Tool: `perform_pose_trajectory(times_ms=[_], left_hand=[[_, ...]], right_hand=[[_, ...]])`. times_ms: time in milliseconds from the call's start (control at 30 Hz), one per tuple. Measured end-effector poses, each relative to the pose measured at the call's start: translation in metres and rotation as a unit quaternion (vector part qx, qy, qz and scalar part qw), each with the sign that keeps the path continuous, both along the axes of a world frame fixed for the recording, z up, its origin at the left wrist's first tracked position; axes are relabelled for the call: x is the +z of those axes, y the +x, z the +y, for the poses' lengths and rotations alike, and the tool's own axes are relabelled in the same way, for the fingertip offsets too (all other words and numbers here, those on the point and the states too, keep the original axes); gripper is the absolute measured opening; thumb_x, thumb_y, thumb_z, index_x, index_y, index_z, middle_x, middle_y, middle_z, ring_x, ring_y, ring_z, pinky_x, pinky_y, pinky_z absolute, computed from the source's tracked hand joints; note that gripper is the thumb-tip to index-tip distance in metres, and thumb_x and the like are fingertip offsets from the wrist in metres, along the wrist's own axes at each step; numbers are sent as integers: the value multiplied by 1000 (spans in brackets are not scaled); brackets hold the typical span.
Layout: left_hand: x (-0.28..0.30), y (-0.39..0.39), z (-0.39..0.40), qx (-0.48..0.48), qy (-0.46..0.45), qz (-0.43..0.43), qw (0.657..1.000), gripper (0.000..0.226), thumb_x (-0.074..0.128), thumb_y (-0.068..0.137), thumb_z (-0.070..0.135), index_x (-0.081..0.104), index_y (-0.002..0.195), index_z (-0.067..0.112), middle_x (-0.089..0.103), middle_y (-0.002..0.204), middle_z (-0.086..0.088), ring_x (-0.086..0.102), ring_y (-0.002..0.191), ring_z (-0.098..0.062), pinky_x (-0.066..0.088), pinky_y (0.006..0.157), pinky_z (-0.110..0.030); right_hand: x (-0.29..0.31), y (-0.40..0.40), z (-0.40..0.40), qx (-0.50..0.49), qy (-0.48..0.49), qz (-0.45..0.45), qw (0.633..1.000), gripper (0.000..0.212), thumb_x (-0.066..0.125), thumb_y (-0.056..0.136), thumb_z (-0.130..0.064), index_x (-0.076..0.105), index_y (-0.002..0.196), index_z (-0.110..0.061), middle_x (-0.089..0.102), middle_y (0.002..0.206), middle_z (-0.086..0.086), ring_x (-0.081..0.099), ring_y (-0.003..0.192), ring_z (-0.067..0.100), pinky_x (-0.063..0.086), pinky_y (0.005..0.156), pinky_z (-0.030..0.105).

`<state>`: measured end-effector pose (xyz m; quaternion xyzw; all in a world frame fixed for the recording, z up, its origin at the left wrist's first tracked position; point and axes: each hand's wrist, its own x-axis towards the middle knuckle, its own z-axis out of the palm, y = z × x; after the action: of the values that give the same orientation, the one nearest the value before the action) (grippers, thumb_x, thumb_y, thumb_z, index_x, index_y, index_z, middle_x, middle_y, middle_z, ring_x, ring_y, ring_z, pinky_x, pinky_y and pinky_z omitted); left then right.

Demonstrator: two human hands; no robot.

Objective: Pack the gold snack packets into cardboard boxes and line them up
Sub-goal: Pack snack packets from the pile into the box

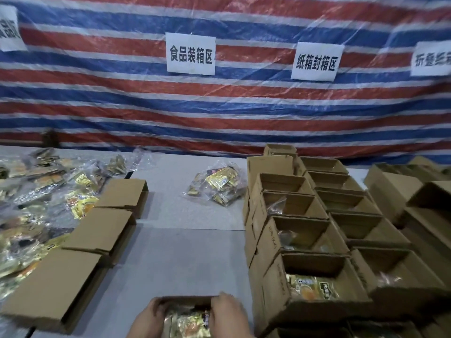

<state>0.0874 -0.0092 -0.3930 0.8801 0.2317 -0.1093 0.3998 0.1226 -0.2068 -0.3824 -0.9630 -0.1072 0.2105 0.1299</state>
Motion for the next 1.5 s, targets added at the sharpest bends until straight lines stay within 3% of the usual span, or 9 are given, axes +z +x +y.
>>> perform_pose_trajectory(times_ms=[100, 233, 367, 567, 700, 900, 1200, 1400, 1500], left_hand=[[11, -8, -3, -13, 12, 28, 999, 29, 41, 102, 23, 55, 127, 21, 62, 127, -14, 62, 111, -33, 51, 88, -35], [41, -25, -4, 25, -39, 35, 998, 26, 34, 103, 29, 54, 119, 29, 63, 105, -13, 67, 76, -30, 58, 47, -39], [71, -36, 2, 19, -69, 32, 997, 27, 33, 103, 30, 55, 118, 25, 61, 101, -9, 66, 78, -30, 60, 52, -46], [128, -47, 0, -62, -71, -10, 996, 29, 30, 102, 30, 51, 122, 28, 60, 110, -10, 65, 84, -31, 57, 48, -36], [167, -55, -13, -125, -140, -17, 982, 27, 31, 101, 28, 56, 112, 28, 63, 106, -9, 65, 88, -31, 56, 51, -32], [192, -68, -52, -189, -214, 35, 958, 25, 37, 97, 19, 62, 100, 15, 70, 91, -12, 69, 69, -25, 57, 53, -33], [189, -75, -163, -258, -284, 123, 915, 24, 33, 102, 25, 56, 105, 16, 68, 91, -11, 69, 75, -24, 56, 56, -30], [188, -62, -242, -232, -317, 183, 901, 33, 30, 100, 18, 47, 124, 2, 64, 108, -23, 63, 80, -34, 54, 62, -38], [186, -53, -284, -252, -308, 171, 901, 37, 30, 98, 8, 43, 129, -10, 60, 89, -23, 60, 70, -33, 54, 64, -44]], right_hand=[[7, -4, -17, -53, 2, -105, 993, 32, 51, 91, -19, 48, 122, -21, 46, 121, 1, 49, 113, 22, 43, 94, 34], [8, -10, -26, -132, 58, -30, 989, 32, 52, 94, -30, 44, 122, -17, 58, 119, 6, 60, 108, 27, 49, 83, 34], [17, -20, -21, -108, 80, -20, 991, 17, 49, 96, -30, 54, 108, -18, 65, 111, 4, 63, 100, 23, 54, 87, 38], [92, -44, -31, -136, 87, -107, 981, 14, 45, 94, -17, 58, 90, -15, 63, 91, 4, 62, 81, 23, 53, 66, 35], [150, -66, -59, -178, 97, -149, 968, 22, 49, 93, -19, 49, 72, -26, 54, 75, -7, 51, 65, 6, 31, 47, 18], [186, -114, -101, -252, 20, -168, 953, 24, 51, 95, -23, 46, 72, -29, 54, 74, -11, 49, 62, 3, 29, 48, 19], [201, -157, -191, -389, -102, -195, 895, 26, 53, 98, -29, 43, 74, -29, 51, 74, -11, 50, 68, 14, 36, 54, 29], [199, -139, -261, -437, -129, -210, 865, 28, 55, 97, -33, 43, 72, -30, 48, 73, -12, 46, 65, 10, 33, 53, 28], [195, -124, -295, -436, -117, -204, 869, 23, 53, 99, -30, 46, 77, -29, 48, 74, -10, 47, 68, 13, 35, 56, 29]])
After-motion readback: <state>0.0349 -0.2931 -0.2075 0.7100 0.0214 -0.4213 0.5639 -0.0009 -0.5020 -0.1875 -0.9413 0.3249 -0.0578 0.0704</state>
